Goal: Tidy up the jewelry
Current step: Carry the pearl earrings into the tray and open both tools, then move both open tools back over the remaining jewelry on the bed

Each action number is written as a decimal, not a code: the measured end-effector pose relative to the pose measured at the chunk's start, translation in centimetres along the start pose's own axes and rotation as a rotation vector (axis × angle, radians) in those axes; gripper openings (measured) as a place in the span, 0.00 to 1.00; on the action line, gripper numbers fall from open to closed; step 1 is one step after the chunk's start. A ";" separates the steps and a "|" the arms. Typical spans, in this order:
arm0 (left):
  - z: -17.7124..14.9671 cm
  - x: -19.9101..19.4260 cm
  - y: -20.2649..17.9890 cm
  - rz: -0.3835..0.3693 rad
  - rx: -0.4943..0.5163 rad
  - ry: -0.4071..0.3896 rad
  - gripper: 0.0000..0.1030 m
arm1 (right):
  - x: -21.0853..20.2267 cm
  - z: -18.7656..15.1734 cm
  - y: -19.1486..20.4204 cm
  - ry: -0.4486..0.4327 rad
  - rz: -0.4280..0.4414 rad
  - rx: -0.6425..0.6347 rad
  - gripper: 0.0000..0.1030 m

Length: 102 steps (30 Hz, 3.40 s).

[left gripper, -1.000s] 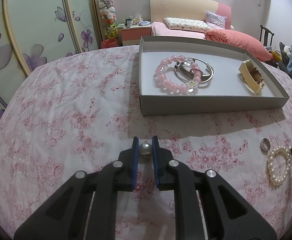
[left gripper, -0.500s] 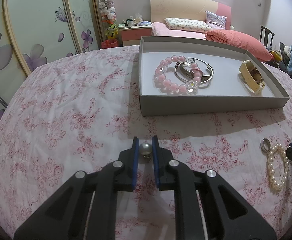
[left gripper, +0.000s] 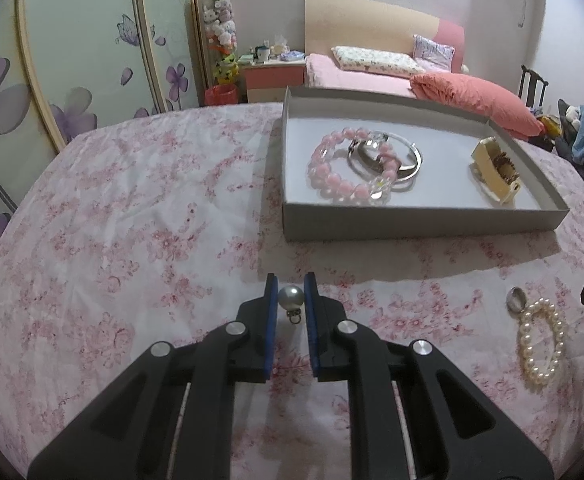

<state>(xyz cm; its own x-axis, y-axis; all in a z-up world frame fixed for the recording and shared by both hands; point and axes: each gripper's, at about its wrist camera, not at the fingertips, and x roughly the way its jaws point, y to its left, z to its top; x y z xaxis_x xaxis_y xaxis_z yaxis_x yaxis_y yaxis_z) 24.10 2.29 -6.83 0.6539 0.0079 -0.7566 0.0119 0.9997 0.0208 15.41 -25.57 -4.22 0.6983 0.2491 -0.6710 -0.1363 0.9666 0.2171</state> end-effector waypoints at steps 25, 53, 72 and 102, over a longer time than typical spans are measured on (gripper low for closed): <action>0.9 -7.9 -5.7 0.060 0.082 -0.409 0.14 | -3.7 3.2 6.8 -0.403 -0.070 -0.198 0.14; 4.2 -5.8 -6.5 0.067 0.054 -0.441 0.13 | -1.1 7.9 6.5 -0.537 -0.154 -0.153 0.14; 7.7 1.3 -7.6 -0.014 0.007 -0.422 0.14 | 6.3 10.5 4.4 -0.385 -0.070 -0.087 0.14; 7.8 3.3 -6.2 -0.121 -0.056 -0.345 0.44 | 8.3 11.4 1.0 -0.256 -0.001 0.093 0.28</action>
<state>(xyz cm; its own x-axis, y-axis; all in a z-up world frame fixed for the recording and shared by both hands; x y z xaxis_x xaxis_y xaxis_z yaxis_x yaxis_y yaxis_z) 32.08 -4.05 -4.33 0.8669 -0.1094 -0.4863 0.0700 0.9927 -0.0985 29.07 -23.23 -1.50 0.8548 0.2131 -0.4732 -0.0786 0.9544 0.2880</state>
